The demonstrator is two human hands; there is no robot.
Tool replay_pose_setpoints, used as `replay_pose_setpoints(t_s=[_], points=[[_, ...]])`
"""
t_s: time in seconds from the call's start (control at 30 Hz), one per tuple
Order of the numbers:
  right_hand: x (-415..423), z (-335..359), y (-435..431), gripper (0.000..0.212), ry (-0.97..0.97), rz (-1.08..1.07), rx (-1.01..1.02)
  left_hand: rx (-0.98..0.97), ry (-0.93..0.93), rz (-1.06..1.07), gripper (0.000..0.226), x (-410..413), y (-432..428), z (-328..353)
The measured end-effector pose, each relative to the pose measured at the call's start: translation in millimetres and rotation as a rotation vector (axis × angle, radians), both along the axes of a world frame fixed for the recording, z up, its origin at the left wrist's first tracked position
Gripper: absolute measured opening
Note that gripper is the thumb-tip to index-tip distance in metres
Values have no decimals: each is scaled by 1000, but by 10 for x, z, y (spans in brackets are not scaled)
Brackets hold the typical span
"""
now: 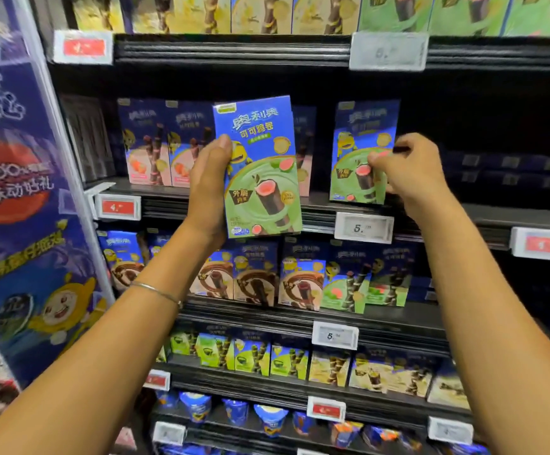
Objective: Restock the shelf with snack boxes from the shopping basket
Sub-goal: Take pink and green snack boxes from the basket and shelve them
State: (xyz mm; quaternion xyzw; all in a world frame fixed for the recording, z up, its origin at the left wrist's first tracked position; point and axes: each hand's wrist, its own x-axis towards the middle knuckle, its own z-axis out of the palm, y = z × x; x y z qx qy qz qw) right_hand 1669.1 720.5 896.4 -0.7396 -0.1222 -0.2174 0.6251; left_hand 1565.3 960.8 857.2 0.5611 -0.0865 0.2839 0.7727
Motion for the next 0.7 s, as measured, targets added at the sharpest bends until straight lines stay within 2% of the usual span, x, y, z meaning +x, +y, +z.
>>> replay_pose_setpoints(t_s=[0.07, 0.2, 0.33, 0.43, 0.7], points=[[228, -7, 56, 34, 18, -97, -101, 21, -20, 7, 74, 49, -33, 20], [618, 7, 204, 15, 58, -259, -347, -17, 0, -35, 73, 148, -80, 44], [915, 76, 364, 35, 93, -209, -595, -36, 10, -26, 74, 236, -140, 48], [1049, 121, 464, 45, 107, -200, -601, 5, 20, -10, 79, 260, -182, 55], [1248, 131, 584, 42, 145, -205, -614, -34, 19, -40, 74, 291, -230, 85]])
